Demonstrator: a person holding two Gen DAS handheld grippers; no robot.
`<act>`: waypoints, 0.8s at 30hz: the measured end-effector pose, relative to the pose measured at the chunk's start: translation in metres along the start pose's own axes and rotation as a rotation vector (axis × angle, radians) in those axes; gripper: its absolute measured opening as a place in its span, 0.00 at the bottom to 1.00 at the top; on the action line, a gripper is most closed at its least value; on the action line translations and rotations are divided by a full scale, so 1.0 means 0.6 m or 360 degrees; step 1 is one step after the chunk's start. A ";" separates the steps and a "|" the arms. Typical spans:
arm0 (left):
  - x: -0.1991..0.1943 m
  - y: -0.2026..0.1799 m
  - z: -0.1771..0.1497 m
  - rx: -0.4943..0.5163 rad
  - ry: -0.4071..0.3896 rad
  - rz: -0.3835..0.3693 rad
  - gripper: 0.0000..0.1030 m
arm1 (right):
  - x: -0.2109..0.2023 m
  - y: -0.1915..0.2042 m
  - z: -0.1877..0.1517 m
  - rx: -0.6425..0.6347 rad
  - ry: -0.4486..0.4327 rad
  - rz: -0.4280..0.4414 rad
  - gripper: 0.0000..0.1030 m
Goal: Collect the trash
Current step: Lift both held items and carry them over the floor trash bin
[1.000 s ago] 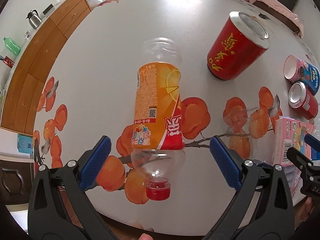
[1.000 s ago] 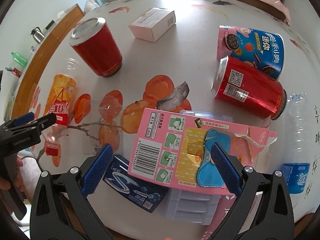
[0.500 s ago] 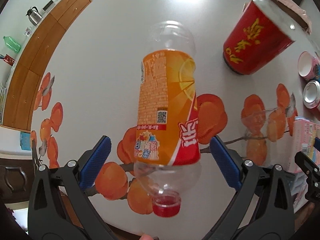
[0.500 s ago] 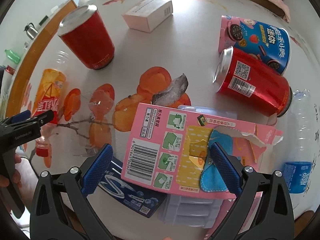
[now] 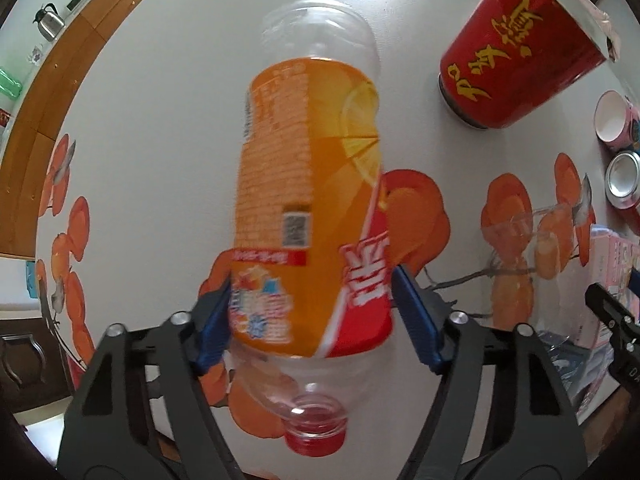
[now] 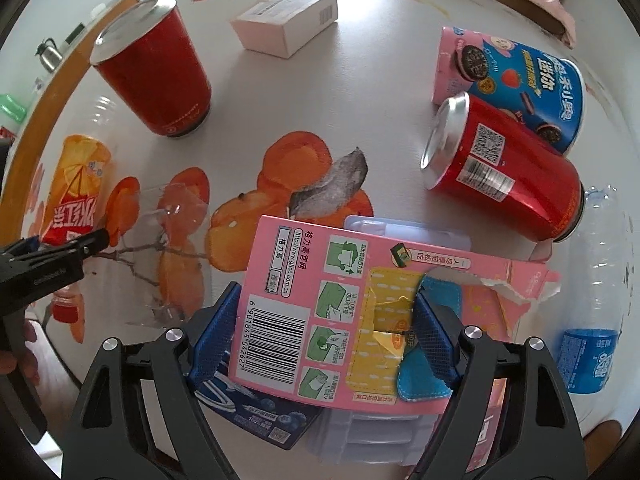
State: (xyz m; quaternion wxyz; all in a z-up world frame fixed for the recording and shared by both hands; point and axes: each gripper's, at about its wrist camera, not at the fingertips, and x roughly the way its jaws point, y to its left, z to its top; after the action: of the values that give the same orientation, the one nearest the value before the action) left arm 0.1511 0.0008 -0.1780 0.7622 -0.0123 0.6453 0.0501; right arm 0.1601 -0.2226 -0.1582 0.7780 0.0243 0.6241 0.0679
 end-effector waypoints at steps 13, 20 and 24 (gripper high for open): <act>-0.053 0.031 -0.042 -0.0099 -0.0122 -0.0136 0.61 | -0.084 -0.032 0.010 0.0111 -0.0168 0.0220 0.77; -0.103 0.038 -0.071 -0.0154 -0.0211 -0.0207 0.61 | -0.162 -0.039 -0.008 0.0040 -0.0267 0.0329 0.77; -0.129 0.036 -0.089 -0.0168 -0.0256 -0.0217 0.61 | -0.196 -0.017 -0.014 -0.0060 -0.0329 0.0355 0.77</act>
State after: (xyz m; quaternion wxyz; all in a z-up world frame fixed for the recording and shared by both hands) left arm 0.0838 0.0132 -0.1098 0.8114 -0.0921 0.5763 0.0328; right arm 0.1276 -0.2489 -0.0476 0.8262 0.0858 0.5325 0.1629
